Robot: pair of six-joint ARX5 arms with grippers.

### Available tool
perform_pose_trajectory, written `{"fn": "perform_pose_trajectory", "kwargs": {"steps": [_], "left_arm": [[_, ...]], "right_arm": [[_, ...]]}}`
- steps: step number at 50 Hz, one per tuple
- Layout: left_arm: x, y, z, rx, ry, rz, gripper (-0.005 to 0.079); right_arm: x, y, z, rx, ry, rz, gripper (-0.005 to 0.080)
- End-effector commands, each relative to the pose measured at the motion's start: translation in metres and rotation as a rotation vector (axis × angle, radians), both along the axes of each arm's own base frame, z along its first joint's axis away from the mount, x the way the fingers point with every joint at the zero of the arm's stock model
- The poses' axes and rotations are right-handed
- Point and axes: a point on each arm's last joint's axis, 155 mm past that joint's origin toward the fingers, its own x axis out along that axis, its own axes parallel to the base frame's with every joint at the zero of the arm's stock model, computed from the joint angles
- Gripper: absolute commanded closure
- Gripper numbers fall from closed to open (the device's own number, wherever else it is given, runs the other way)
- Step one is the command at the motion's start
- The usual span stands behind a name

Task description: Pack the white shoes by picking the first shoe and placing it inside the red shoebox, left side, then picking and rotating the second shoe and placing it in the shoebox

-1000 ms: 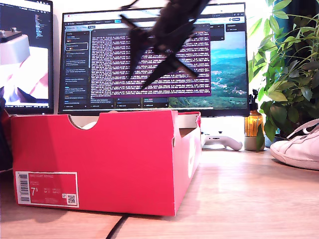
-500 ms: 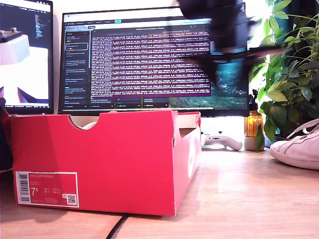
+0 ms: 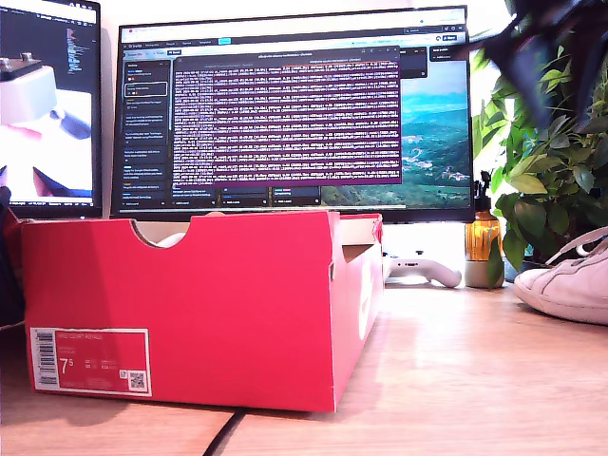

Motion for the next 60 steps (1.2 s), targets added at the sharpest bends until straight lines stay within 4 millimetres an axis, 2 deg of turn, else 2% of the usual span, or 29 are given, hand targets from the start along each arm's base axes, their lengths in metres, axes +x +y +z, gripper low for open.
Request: {"fn": "perform_pose_trajectory", "kwargs": {"steps": [1, 7, 15, 19, 24, 35, 51, 60], "left_arm": [[0.001, -0.003, 0.002, -0.012, 0.001, -0.004, 0.0762], [0.001, -0.003, 0.002, -0.012, 0.001, -0.004, 0.0762], [0.001, -0.003, 0.002, -0.013, 0.001, -0.004, 0.0762], [0.001, -0.003, 0.002, -0.012, 0.001, -0.004, 0.0762], [0.001, -0.003, 0.002, -0.013, 0.001, -0.004, 0.0762], [0.001, -0.003, 0.002, -0.013, 0.001, -0.004, 0.0762], [0.001, -0.003, 0.002, -0.013, 0.001, -0.004, 0.0762], [0.001, -0.003, 0.002, -0.013, 0.001, -0.004, 0.0762]], "right_arm": [[-0.007, -0.012, -0.013, -0.031, 0.036, -0.025, 0.0484], [-0.021, -0.025, -0.021, -0.035, 0.055, -0.074, 0.0464], [-0.043, -0.048, -0.044, -0.032, 0.120, -0.171, 0.0278], [-0.051, -0.058, -0.053, -0.029, 0.145, -0.215, 0.0250], [-0.055, -0.069, -0.057, -0.023, 0.161, -0.262, 0.0246], [-0.059, -0.095, -0.059, -0.013, 0.190, -0.307, 0.0122], [-0.063, -0.116, -0.062, -0.015, 0.209, -0.368, 0.0119], [-0.062, -0.118, -0.073, -0.023, 0.256, -0.369, 0.0119]]}}
